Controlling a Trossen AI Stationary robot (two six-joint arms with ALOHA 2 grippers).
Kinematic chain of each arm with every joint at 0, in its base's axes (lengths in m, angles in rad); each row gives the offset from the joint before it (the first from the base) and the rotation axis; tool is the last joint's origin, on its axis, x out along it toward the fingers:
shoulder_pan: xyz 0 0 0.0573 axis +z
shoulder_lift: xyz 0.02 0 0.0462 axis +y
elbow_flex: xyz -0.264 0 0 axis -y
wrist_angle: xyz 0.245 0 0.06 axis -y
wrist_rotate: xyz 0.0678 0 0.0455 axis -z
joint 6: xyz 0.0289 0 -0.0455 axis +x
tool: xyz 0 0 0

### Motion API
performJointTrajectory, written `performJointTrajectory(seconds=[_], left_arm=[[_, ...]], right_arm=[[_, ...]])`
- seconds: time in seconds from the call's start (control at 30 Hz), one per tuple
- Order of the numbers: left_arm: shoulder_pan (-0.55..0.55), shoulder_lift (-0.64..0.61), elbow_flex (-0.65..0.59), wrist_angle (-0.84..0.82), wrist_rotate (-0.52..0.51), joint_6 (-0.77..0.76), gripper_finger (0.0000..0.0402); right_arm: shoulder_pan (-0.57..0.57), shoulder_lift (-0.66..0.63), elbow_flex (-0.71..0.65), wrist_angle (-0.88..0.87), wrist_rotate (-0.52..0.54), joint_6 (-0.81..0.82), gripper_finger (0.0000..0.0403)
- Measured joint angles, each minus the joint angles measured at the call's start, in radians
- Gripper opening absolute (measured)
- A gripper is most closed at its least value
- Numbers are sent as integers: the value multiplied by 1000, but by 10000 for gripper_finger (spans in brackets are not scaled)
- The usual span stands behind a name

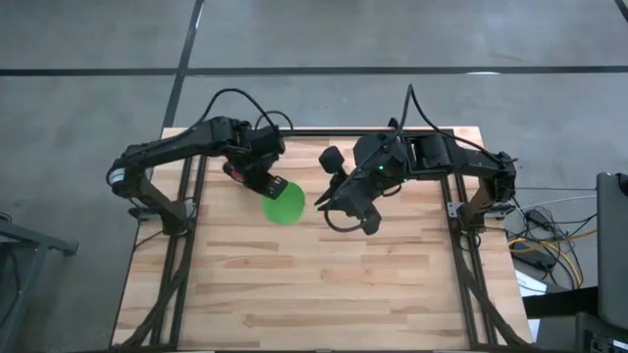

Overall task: Nest bowls inside each other
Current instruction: Stack the green bowl on the red bowl

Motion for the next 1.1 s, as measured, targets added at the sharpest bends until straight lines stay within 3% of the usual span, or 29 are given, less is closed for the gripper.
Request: performJointTrajectory(seconds=[0.37, 0.63, 0.73, 1.1], left_arm=[[64, -101, 0, -1, -193, 16, 5], [115, -132, 0, -44, -251, 50, 5], [137, -131, 0, -103, -294, 55, 5], [263, -125, 0, -138, -293, 100, 5]], right_arm=[[8, -17, 0, -79, -1, 50, 52], [11, -17, 0, -81, -4, 184, 52], [12, -17, 0, -79, -53, 200, 52], [14, -16, 0, -78, -86, 167, 52]])
